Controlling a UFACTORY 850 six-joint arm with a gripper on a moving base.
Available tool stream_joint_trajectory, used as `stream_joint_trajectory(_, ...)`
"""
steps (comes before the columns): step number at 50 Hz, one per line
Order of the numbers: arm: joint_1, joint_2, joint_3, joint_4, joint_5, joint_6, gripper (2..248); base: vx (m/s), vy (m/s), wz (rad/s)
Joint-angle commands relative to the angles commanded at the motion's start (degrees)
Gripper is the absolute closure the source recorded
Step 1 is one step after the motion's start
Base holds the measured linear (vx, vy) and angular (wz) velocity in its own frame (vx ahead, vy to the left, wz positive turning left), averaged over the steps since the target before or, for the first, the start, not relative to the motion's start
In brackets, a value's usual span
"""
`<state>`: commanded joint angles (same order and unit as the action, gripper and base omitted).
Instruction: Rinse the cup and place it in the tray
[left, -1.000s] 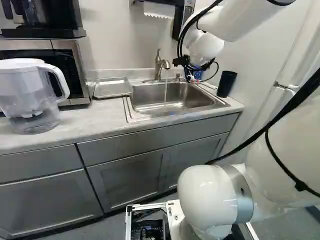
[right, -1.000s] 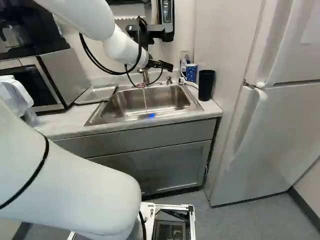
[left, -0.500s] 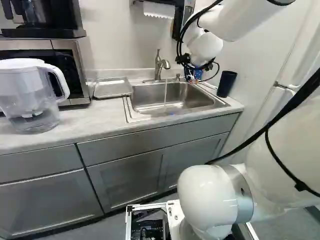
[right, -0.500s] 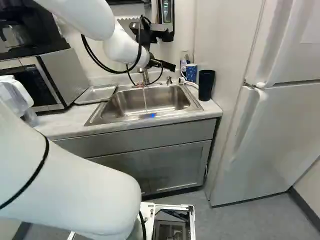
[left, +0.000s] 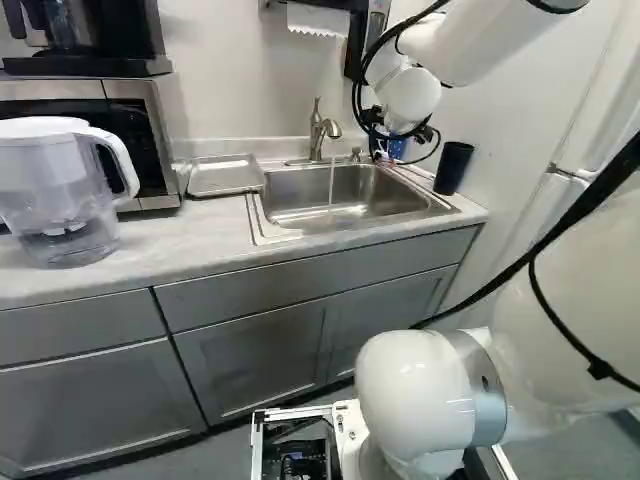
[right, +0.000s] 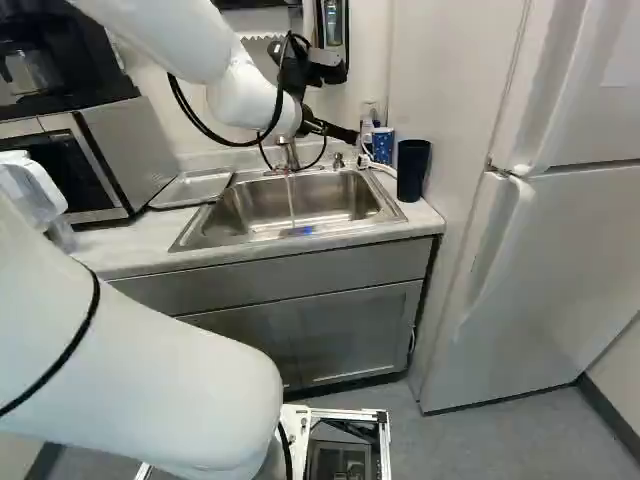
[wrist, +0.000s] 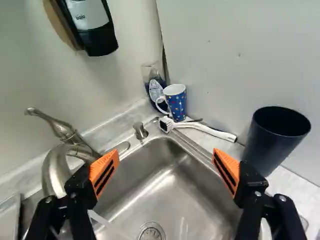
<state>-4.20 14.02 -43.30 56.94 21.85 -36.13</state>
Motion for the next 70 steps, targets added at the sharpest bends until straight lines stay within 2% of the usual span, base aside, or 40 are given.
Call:
stream_joint_trajectory(34,0.0,-3.0,1.7,7.6,8.7,0.0,3,0.000,0.000,0.000)
stream_joint_trajectory(39,0.0,-3.6,1.7,8.7,10.0,-1.4,3,0.000,0.000,0.000)
stream_joint_trajectory(47,0.0,-4.7,1.8,10.5,12.3,-5.6,3,0.000,0.000,0.000)
stream_joint_trajectory(70,0.1,-8.9,1.1,15.5,19.6,-5.6,3,0.000,0.000,0.000)
